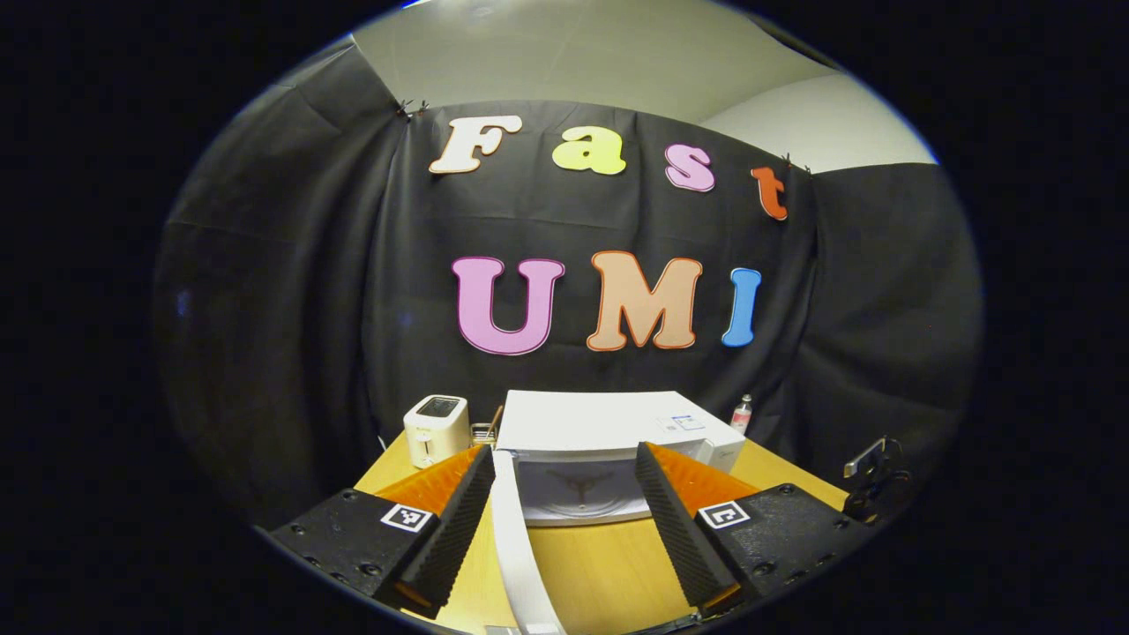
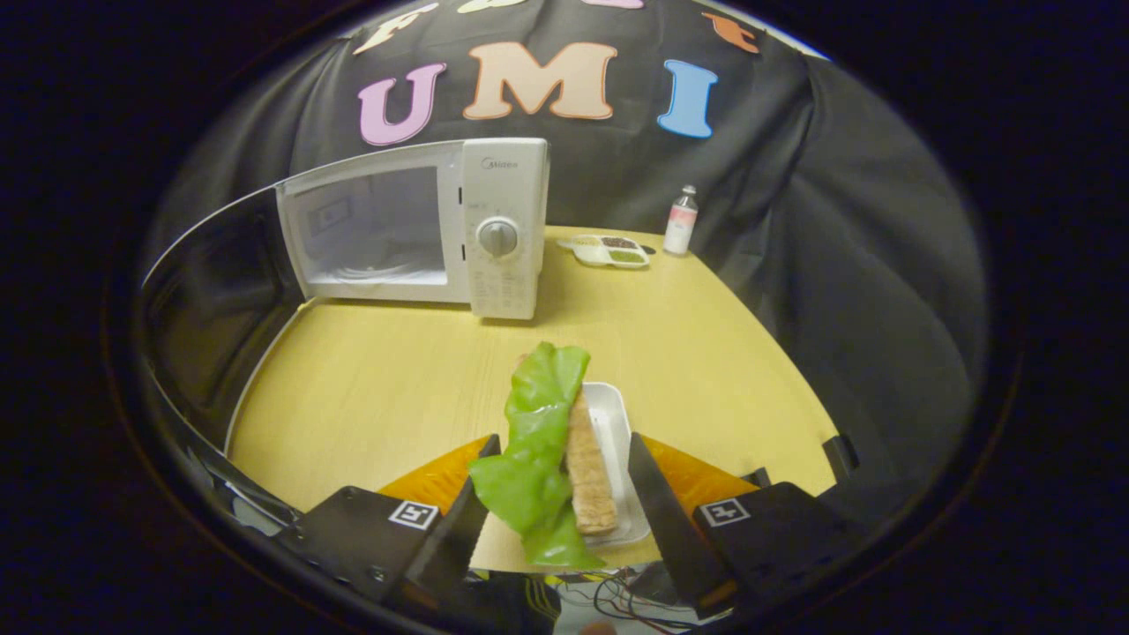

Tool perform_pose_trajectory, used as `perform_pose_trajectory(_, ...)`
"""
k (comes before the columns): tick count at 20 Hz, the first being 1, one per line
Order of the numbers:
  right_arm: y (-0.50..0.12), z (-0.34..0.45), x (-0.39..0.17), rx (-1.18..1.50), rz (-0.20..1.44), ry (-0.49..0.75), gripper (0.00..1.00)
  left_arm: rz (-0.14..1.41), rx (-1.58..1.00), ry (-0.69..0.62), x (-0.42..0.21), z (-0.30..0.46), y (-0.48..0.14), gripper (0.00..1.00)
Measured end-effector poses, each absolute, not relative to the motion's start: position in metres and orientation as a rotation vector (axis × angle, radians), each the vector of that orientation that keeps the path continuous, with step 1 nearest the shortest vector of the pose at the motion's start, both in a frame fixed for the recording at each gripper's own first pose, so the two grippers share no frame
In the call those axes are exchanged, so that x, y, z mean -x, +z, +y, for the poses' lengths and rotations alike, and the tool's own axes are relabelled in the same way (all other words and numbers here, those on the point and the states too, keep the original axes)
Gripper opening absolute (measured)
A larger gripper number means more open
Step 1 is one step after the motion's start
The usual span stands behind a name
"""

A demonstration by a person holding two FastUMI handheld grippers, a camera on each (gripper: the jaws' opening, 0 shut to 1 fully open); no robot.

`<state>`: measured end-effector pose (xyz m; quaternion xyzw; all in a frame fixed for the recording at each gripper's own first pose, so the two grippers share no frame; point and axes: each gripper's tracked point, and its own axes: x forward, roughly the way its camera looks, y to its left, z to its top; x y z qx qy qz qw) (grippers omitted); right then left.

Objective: Open the microwave oven with the left hand, put the food in, and close the microwave oven.

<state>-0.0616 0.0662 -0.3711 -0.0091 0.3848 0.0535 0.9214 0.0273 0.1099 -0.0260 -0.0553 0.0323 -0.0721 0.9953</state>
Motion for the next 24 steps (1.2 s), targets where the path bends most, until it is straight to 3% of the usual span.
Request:
perform_pose_trajectory(2, -0.372, 0.066, 0.064, 0.042, 0.799, 0.123, 0.59, 0.067, 0.129, -0.143, -0.028, 0.106, -0.026, 0.95)
perform_pose_trajectory(3, -0.366, 0.063, 0.065, 0.049, 0.795, 0.124, 0.56, 0.068, 0.131, -0.139, -0.029, 0.104, -0.026, 0.95)
perform_pose_trajectory(4, -0.368, 0.061, 0.063, 0.057, 0.795, 0.118, 0.43, 0.074, 0.134, -0.133, -0.029, 0.104, -0.026, 0.95)
perform_pose_trajectory(6, -0.372, 0.061, 0.058, 0.047, 0.807, 0.121, 0.34, 0.073, 0.132, -0.122, -0.029, 0.102, -0.025, 0.95)
perform_pose_trajectory(13, -0.356, 0.043, 0.04, 0.023, 0.785, 0.098, 0.36, 0.083, 0.143, -0.121, -0.025, 0.096, -0.023, 0.94)
perform_pose_trajectory(23, -0.313, 0.088, 0.004, 0.005, 0.692, 0.211, 0.36, 0.102, 0.124, -0.084, -0.02, 0.11, -0.024, 0.95)
perform_pose_trajectory(24, -0.309, 0.098, -0.001, -0.006, 0.687, 0.23, 0.3, 0.114, 0.122, -0.085, -0.02, 0.11, -0.027, 0.96)
